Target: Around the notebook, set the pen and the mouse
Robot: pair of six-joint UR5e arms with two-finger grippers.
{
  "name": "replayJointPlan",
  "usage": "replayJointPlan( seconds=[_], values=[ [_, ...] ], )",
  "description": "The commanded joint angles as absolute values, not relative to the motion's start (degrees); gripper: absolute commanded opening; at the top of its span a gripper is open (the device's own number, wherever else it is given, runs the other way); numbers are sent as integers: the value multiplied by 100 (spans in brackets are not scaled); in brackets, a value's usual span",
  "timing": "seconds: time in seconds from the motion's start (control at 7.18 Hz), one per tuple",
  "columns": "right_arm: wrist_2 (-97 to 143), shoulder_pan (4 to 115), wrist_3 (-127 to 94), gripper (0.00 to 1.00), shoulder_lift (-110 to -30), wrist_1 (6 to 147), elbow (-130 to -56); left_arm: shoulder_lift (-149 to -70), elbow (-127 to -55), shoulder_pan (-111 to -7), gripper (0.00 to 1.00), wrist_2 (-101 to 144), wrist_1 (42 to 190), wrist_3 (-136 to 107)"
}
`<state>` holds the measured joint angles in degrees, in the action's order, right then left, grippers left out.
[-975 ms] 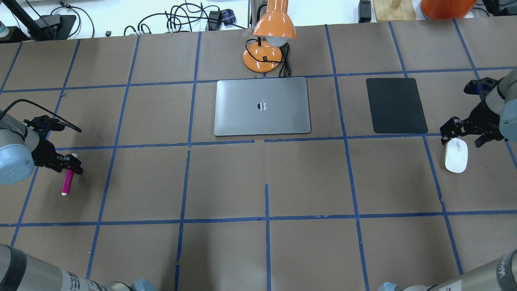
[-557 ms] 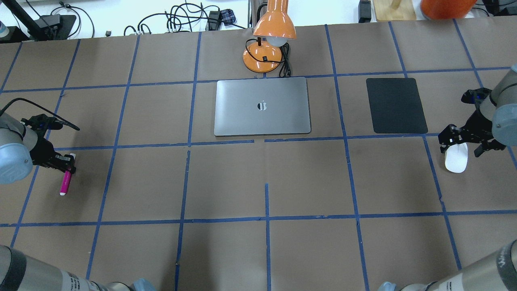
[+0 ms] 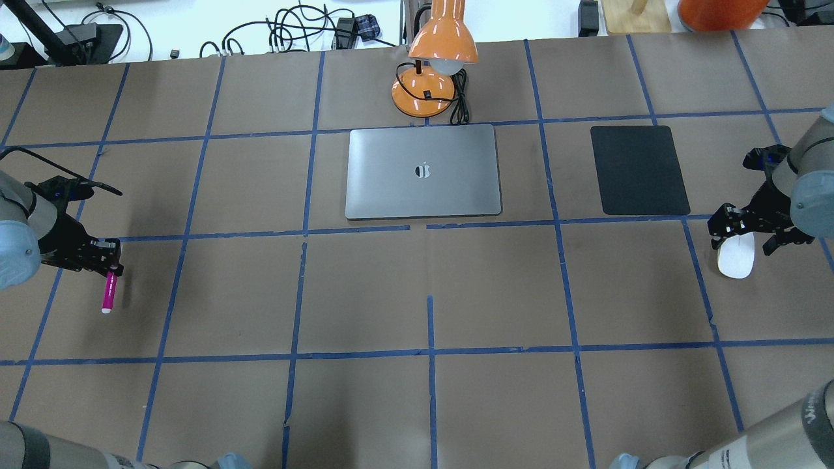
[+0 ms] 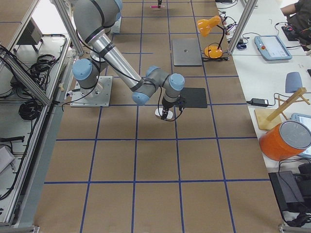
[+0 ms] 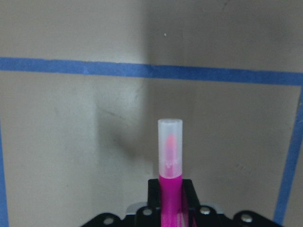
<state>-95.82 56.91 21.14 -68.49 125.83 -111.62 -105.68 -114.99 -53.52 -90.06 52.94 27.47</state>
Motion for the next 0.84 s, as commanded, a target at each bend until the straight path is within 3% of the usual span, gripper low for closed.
replayJointPlan(
  seconds=[0.0,0.14,0.28,0.42,0.7],
  values=[
    [-9563,5687,2145,84,-6776,12595,-11145,-10162,-11505,-6375,0,-8789,5581,189],
    [-9554,5687,2145,61,-6776,12638,-11145,-10004,-11574,-6946,0,-8798,5607,-616],
    [-9589,5695,2136,29,-6811,12604,-11092,-9889,-11566,-7413,0,-8780,5660,-1790],
    [-9580,5695,2127,14,-6855,12586,-11013,-9931,-11549,-8010,0,-8772,5660,-2985],
    [-9484,5966,2066,2,-7013,12420,-10637,-10098,-11505,-9170,0,-8763,5529,-5688]
  ],
)
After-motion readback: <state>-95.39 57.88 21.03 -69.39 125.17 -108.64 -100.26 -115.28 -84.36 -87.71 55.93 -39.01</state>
